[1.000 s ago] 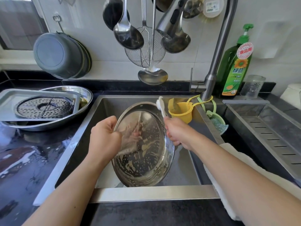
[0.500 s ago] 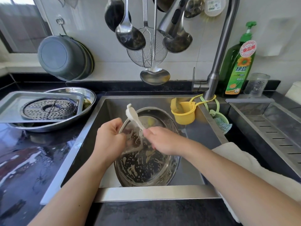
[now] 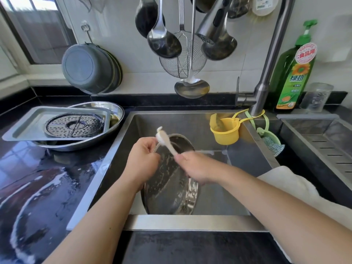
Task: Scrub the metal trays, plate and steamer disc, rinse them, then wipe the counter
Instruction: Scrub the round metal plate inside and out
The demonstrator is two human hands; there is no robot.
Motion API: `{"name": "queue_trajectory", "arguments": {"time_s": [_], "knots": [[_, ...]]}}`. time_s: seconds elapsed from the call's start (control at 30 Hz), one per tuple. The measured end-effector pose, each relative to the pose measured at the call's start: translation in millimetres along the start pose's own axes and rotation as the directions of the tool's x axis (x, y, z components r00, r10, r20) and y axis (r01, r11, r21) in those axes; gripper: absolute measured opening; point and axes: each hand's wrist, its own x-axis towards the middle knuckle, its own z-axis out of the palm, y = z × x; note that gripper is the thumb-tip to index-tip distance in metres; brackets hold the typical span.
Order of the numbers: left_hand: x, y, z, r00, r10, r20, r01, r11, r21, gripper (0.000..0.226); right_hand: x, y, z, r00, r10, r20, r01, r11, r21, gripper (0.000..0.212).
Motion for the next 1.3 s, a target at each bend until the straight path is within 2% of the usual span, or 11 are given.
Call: {"name": "queue_trajectory", "arguments": {"time_s": [0.07,0.13,0.27,0.4,0.5,0.6,0.73,0.87,1.1,1.2,1.3], "knots": [[0.4,-0.6,-0.7,0.995,-0.053,0.082,0.054,0.998,-0.019,0.022,-4.5,-4.1,9.2,0.993,-0.016,0.119,0.002,0.994,0.112,0.042],[-0.4,2.3,-3.2,0.980,-0.144,0.139,0.160,0.981,-0.112,0.012,-2.8,-1.6,9.5,0.991,-0.021,0.135,0.003,0.991,0.132,0.042],[-0.5,9.8,-8.4,0.889,-0.351,0.293,0.447,0.805,-0.391,0.008,0.7,5.6,12.2,0.970,0.007,0.243,-0.036,0.993,0.115,0.043],[3.5,2.5,-14.9,0.753,-0.480,0.451,0.636,0.707,-0.309,0.019,-2.4,7.4,19.4,0.912,0.055,0.407,-0.030,0.997,-0.067,0.043],[0.5,-1.9,-10.7,0.663,-0.583,0.469,0.678,0.734,-0.046,0.025,-4.0,8.9,22.3,0.865,0.115,0.489,-0.008,0.976,-0.216,0.046],[-5.0,-2.3,-6.3,0.686,-0.635,0.354,0.618,0.766,0.177,0.018,-4.6,9.3,24.1,0.840,0.125,0.528,0.025,0.963,-0.267,0.045],[-3.8,-7.0,-7.2,0.725,-0.623,0.294,0.597,0.781,0.181,0.028,-6.0,7.3,18.8,0.861,0.105,0.497,0.034,0.964,-0.263,0.044],[-5.1,-5.0,-9.1,0.777,-0.585,0.234,0.596,0.803,0.028,0.024,-7.1,11.5,13.5,0.852,0.143,0.504,-0.005,0.964,-0.265,0.041],[8.0,-8.7,-19.2,0.821,-0.571,0.011,0.544,0.775,-0.322,0.042,-19.5,28.7,-28.2,0.807,0.310,0.503,-0.149,0.930,-0.335,0.044],[9.4,-6.8,-19.4,0.825,-0.563,-0.046,0.497,0.763,-0.413,0.044,-25.0,27.4,-39.2,0.864,0.274,0.423,-0.118,0.926,-0.358,0.044],[11.0,-7.2,-18.0,0.836,-0.544,-0.071,0.462,0.767,-0.446,0.051,-29.1,14.8,-36.5,0.939,0.126,0.319,0.009,0.920,-0.392,0.048]]}}
